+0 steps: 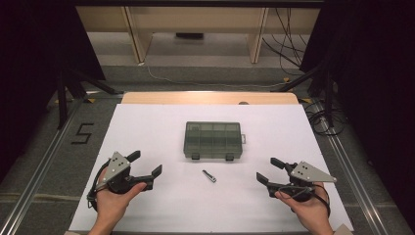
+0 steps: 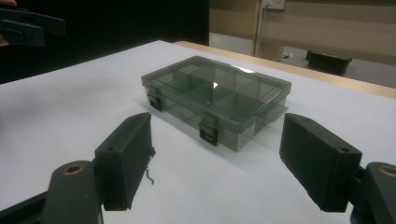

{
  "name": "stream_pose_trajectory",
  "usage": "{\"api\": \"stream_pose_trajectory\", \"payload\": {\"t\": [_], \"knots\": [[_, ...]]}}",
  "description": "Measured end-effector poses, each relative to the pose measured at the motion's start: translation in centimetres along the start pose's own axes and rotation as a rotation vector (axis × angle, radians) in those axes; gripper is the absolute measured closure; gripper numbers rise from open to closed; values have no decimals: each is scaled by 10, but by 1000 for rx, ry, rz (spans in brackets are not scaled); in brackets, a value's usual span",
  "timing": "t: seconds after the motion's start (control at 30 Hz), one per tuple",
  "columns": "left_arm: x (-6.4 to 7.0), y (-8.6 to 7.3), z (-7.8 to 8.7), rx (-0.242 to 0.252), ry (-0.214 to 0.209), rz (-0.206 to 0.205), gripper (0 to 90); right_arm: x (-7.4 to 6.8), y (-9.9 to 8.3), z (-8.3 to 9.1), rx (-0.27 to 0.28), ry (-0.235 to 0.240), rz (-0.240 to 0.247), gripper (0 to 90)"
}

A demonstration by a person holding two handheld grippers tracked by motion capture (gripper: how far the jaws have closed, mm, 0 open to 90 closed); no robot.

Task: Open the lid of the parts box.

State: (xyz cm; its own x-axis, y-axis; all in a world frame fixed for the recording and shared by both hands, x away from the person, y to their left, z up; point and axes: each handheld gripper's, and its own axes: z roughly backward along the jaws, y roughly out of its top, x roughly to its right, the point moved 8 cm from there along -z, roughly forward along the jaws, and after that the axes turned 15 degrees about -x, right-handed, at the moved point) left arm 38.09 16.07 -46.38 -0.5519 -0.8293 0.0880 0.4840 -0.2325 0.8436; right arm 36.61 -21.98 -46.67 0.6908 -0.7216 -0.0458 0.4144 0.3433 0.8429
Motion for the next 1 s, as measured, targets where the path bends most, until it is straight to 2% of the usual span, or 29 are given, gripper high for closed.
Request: {"api": "stream_pose_trajectory", "payload": {"t": [0.27, 0.43, 0.47, 0.5, 0.53, 0.57, 0.63, 0.67, 0.7, 0.73, 0.77, 0.8, 0.83, 0.87, 0.93, 1.0], "knots": [[-3, 0, -1, 4, -1, 13, 113, -1, 1, 1, 1, 8, -3, 261], [-8, 1, -3, 1, 6, 4, 171, -2, 4, -2, 23, 17, -2, 269], [-9, 1, -3, 3, 3, 5, 201, -2, 5, -2, 21, 16, 7, 273], [-11, 2, -4, 2, 5, 19, 290, 0, 4, -1, -9, -5, 13, 290], [-14, 4, -5, 2, 5, 29, 290, 0, 4, -1, -9, -5, 13, 290], [-17, 6, -6, -1, 0, 34, 455, 2, 7, -2, 4, -5, 24, 331], [-20, 9, -8, -6, 0, 37, 567, 4, 11, -3, 5, -1, 32, 410], [-20, 9, -8, -6, 0, 37, 609, 4, 11, -3, 5, -1, 32, 410], [-19, 11, -10, -13, 5, 29, 652, 5, 15, -5, 0, 7, 39, 513], [-19, 11, -10, -13, 5, 29, 683, 7, 18, -8, 7, 7, 45, 551], [-18, 13, -14, -33, 24, 14, 721, 9, 18, -9, -20, 1, 54, 598], [-18, 13, -14, -33, 24, 14, 752, 9, 18, -9, -20, 1, 54, 598], [-18, 14, -21, -58, 36, 6, 787, 11, 21, -16, -31, 4, 62, 709], [-17, 15, -25, -71, 41, -2, 814, 13, 22, -20, -34, -2, 72, 751], [-17, 17, -29, -83, 43, -12, 860, 15, 21, -27, -86, -2, 68, 832], [-18, 18, -40, -112, 48, -22, 885, 19, 22, -36, -92, -10, 72, 898]]}}
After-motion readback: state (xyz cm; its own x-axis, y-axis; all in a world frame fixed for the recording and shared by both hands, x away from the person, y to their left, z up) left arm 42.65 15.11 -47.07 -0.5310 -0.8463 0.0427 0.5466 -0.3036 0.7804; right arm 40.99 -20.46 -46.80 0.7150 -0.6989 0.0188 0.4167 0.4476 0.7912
